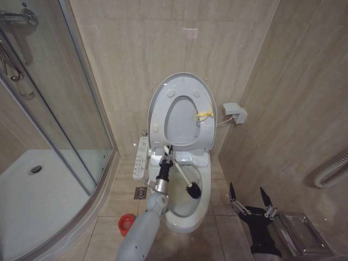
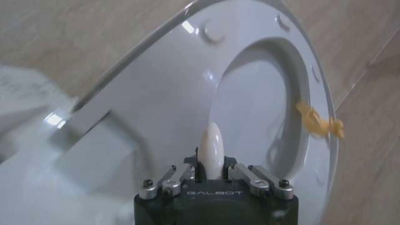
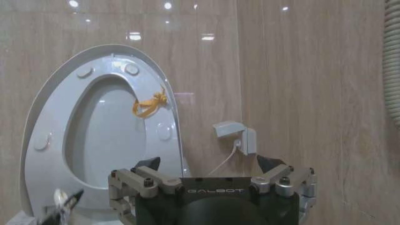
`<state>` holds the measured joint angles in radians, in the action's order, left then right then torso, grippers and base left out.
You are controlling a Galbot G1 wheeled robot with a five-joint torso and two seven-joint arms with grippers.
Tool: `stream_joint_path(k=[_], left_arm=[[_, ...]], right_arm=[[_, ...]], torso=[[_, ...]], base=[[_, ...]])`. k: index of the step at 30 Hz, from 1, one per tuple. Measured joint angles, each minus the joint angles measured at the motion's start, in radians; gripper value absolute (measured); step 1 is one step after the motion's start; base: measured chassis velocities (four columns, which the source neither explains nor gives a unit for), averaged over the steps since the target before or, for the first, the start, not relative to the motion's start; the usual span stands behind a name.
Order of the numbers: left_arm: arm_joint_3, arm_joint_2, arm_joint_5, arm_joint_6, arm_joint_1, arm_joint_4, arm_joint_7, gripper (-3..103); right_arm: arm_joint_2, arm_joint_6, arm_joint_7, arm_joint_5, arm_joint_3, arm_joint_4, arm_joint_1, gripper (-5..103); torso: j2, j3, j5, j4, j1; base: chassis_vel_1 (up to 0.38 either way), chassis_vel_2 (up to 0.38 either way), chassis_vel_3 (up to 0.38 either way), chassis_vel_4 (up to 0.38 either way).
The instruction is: Open the toilet lid, clean the toilet bowl with a toilet brush, close the toilet lid, and flush.
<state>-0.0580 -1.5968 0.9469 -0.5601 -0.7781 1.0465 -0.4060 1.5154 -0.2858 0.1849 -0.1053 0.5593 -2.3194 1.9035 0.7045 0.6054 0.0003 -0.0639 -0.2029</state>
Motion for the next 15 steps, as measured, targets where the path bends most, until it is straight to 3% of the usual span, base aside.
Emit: stream_joint_path(k=[7,15], left_arm=[[0.013,0.02,0.016,0.004,-0.08,0.035,0.002,24],[0.002,0.067,0.019,0.011,-0.223,0.196,0.054,24]], right_arm=[[0.0,0.0,0.0,0.0,0.0,0.0,0.0,100],[0.0,0.0,0.0,0.0,0.0,0.0,0.0,100]], torso=[[0.0,0.0,-0.0001,0.0006,0.0],[0.0,0.0,-0.0004,-0.0002,0.0]], base=[[0.0,0.0,0.0,0.0],[0.0,0.0,0.0,0.0]])
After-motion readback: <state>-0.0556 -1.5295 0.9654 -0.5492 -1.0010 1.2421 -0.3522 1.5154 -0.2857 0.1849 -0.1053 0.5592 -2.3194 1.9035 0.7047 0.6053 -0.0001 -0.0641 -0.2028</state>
